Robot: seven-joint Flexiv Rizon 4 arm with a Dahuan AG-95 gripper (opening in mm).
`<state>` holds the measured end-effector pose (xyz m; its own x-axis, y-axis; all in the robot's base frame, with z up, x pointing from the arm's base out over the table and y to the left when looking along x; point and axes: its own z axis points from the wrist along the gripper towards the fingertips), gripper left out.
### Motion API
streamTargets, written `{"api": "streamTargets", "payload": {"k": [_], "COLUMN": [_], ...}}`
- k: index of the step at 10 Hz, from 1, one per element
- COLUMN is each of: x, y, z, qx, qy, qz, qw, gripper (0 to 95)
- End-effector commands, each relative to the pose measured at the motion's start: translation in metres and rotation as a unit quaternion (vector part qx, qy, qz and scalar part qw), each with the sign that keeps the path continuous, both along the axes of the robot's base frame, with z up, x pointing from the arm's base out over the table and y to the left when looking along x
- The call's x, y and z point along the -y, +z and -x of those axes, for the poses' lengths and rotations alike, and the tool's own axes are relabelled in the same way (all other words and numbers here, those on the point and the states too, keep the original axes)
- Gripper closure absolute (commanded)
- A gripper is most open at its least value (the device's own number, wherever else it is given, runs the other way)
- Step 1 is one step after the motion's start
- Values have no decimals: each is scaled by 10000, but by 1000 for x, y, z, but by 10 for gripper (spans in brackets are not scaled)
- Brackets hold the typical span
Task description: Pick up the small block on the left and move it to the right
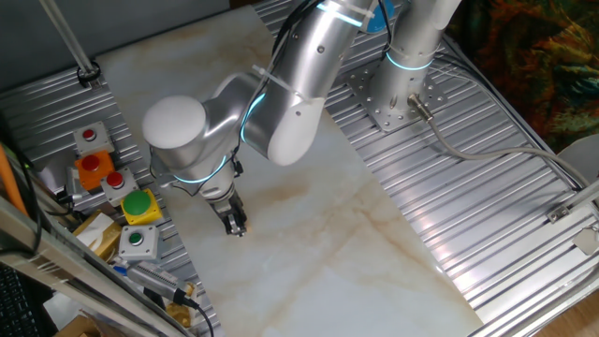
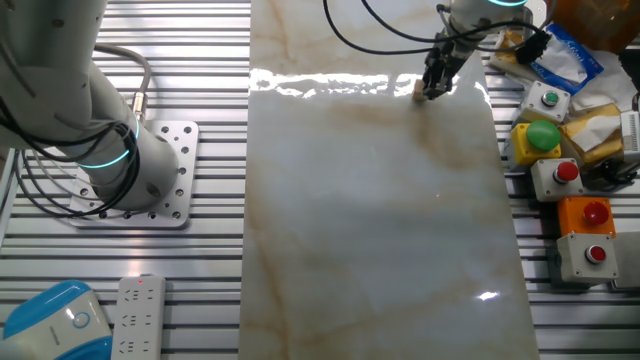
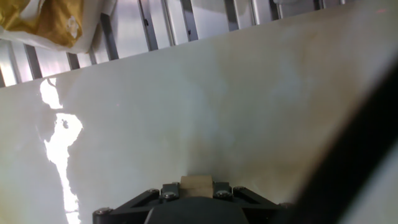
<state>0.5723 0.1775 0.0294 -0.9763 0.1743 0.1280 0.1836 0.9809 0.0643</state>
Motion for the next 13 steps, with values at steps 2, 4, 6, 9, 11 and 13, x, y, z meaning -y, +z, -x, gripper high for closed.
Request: {"api": "streamTargets", "payload": {"k": [2,4,6,9,11,13], "x": [1,3,4,4,5,5], "y": [-3,-5,-6,-7,-8,-8], "z": [4,8,9,11,12,13], "qx": [-40,-41,-44,-75,-73,-84], "qy": [14,13,-8,-75,-74,-61], "qz": [9,-30,-173,-164,-175,-162], "qw": [10000,10000,9998,9998,9998,9998], "gripper": [950,950,760,380,380,190]}}
